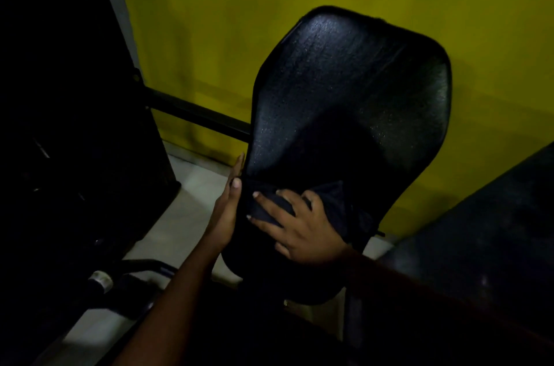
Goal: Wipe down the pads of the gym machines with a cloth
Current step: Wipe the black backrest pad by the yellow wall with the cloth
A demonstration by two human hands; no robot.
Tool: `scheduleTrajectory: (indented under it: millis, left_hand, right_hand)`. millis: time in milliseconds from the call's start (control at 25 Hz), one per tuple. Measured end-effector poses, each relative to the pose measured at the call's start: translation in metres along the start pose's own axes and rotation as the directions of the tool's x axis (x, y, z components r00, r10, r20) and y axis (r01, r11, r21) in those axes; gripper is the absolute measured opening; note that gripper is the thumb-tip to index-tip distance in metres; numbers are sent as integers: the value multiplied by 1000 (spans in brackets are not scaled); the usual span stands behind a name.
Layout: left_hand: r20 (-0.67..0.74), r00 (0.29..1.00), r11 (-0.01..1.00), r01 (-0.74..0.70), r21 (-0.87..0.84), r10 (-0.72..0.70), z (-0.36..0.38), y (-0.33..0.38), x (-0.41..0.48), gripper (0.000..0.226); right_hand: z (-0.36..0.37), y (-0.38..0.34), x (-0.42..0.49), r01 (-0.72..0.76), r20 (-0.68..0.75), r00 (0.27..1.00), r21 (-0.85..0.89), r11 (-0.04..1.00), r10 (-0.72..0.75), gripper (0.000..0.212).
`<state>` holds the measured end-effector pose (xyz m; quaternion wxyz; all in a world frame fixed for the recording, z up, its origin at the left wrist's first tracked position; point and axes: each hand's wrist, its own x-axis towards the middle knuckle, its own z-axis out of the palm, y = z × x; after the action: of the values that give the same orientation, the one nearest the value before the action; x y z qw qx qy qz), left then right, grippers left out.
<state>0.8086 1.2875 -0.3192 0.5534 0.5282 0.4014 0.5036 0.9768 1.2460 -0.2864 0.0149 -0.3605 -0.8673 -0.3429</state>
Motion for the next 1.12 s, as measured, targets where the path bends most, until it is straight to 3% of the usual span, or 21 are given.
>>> scheduleTrajectory:
  millis: [160, 320, 400, 720, 920, 1120]
  left_hand:
    - [-32, 999, 997, -2, 83, 5, 3, 9, -3, 71]
    - [-53, 998, 989, 29, 147, -21, 9, 21, -8, 66]
    - [-60, 998, 985, 26, 169, -16, 12, 21, -9, 70]
    - [-66, 997, 982, -16, 188, 28, 6, 3, -13, 71]
    - [-84, 996, 985, -5, 173, 20, 2, -17, -35, 70]
    - [-120, 993, 996, 17, 90, -7, 1, -14, -34, 69]
  right_hand:
    - [-26, 9, -13, 67, 52, 996, 56, 996, -70, 52]
    - [-66, 109, -7, -179, -45, 983, -6, 984, 178, 52]
    - [-63, 124, -15, -222, -50, 974, -27, 975, 221, 53]
    - [-5, 8, -61, -301, -128, 943, 62, 952, 306, 53]
    - [21, -68, -76, -301, -180, 932, 105, 948, 316, 27]
    - [17, -93, -77, -303, -101, 940, 198, 932, 327, 26]
